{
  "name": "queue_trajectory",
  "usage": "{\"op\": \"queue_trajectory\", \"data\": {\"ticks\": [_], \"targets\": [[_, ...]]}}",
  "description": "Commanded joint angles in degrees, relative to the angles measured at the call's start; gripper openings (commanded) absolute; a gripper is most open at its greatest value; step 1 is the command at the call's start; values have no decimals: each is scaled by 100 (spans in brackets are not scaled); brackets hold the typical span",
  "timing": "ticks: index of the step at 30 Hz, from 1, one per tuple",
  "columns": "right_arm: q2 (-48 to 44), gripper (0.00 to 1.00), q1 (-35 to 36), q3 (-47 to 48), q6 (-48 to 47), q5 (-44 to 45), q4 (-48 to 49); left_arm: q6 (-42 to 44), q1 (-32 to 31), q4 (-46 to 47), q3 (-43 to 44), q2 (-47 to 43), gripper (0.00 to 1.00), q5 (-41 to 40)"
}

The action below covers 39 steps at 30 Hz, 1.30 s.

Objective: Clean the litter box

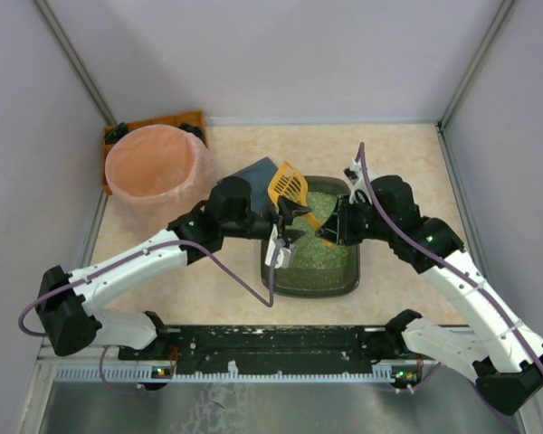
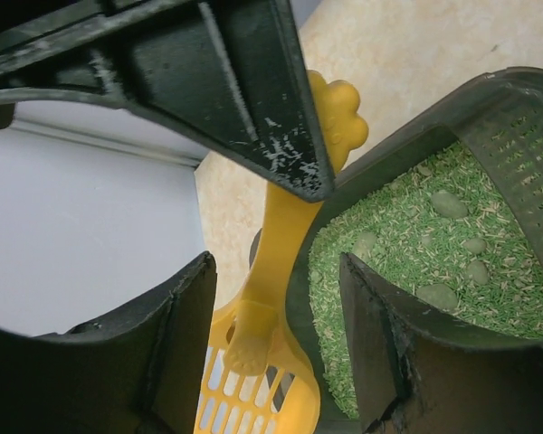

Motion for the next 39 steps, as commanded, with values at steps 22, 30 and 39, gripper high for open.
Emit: {"op": "queue_trajectory", "data": {"ticks": [22,30,39], "targets": [[20,0,-37,513,-104,-275,-48,898,-486,289,88,559,26,-1812],[-359,47,-38,414,-127,633,276,60,-576,570,16,415,0,-1797],[-1295,59,-39,-217,212,1901,1412,-2137,-571,1440,-158,310,0,-1682]]}}
